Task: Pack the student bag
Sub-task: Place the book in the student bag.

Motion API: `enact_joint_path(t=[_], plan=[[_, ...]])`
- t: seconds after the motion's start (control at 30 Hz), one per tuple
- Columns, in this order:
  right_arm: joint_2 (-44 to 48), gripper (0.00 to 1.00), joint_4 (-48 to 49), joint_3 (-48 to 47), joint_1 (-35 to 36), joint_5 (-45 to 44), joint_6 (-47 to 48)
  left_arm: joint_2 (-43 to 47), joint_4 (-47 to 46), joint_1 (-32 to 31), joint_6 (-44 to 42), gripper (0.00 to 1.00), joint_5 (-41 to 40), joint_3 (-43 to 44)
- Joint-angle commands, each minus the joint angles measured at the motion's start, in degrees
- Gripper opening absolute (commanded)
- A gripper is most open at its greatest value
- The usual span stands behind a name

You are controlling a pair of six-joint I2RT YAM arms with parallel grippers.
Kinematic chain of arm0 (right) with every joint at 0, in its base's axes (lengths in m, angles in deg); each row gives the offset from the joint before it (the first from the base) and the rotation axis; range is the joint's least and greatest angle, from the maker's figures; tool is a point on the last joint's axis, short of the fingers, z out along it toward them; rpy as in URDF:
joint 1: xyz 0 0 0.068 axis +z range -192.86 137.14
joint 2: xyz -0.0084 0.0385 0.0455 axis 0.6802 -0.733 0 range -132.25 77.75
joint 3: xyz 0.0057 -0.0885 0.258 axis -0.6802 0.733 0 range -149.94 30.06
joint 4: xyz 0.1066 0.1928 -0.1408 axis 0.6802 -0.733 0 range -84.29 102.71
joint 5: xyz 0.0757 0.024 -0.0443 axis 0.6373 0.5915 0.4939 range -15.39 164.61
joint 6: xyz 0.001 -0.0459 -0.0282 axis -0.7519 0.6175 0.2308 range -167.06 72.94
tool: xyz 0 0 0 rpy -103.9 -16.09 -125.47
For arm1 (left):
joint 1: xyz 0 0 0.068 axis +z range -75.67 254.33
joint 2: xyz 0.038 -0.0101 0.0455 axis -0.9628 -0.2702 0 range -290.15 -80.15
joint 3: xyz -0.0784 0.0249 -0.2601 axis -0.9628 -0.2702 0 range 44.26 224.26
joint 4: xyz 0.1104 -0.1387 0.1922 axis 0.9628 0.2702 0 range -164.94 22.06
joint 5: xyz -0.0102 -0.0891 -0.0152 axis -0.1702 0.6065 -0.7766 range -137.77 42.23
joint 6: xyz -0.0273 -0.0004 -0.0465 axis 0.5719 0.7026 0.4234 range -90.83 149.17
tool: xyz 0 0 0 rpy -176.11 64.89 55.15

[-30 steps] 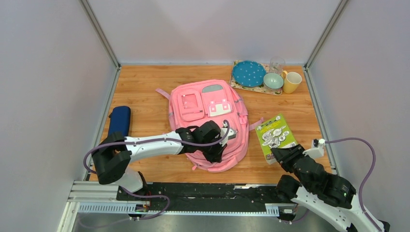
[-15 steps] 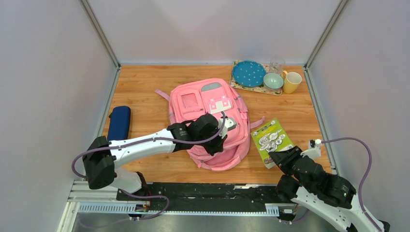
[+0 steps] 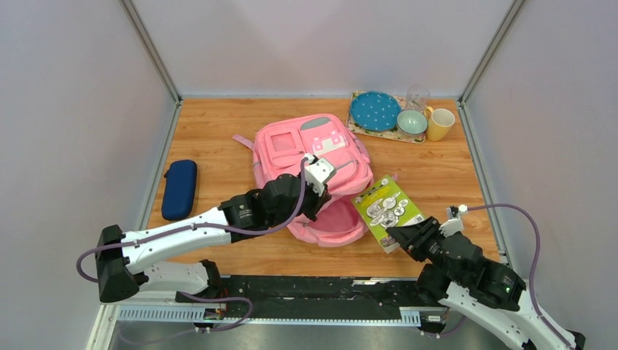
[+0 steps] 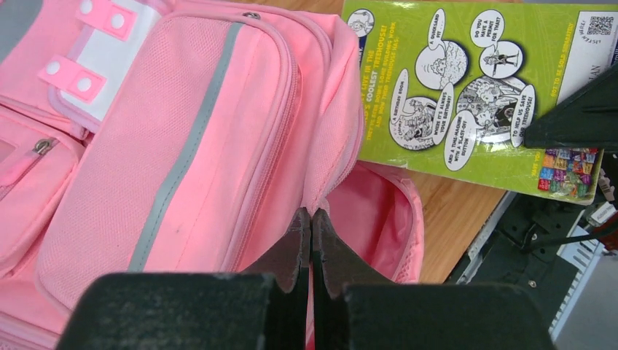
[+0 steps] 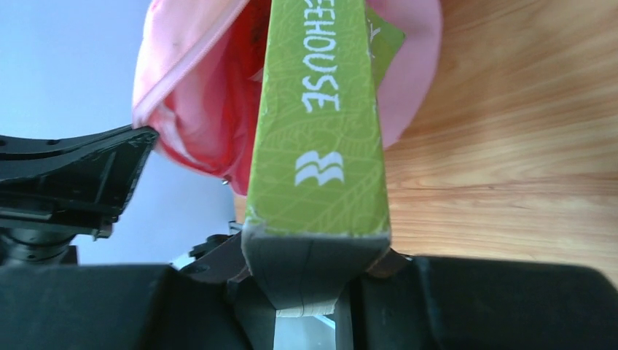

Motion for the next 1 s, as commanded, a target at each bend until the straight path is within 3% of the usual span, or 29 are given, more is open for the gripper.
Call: enact_joint_path(t=[0.0,0.53,0.77,0.97], plan=[[4.2,0.0,18.6,1.6,0.0,3.5,-2.2,1.2,-11.0,-1.3,-2.4,0.0,-5.6,0.6],[2.4,0.0,34.3,15.3,0.0,11.3,-20.9,1.0,-16.1,-2.8,-1.9,0.0,-7.7,-1.3],[-6.7,0.0,50.9,14.6,0.0,8.4,-14.9,1.3,-15.4,-2.9,-1.1,0.0,-4.5,-1.7],[-16.1,0.0,57.4,11.4,0.0,8.0,-14.4,2.1,-15.4,-2.9,0.5,0.0,-1.5,-2.4]])
